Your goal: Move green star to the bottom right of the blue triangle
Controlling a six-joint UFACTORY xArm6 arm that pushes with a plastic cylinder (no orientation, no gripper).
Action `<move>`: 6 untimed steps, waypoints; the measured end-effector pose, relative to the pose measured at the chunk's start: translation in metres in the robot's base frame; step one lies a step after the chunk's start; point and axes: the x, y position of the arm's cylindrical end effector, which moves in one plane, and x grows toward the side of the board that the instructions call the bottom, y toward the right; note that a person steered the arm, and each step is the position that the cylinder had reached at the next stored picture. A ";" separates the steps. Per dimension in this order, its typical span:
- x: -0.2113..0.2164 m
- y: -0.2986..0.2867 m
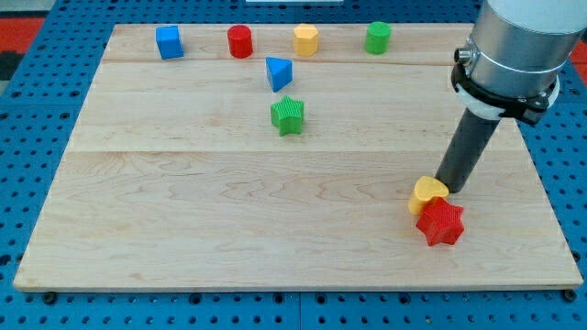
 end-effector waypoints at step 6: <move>-0.099 -0.263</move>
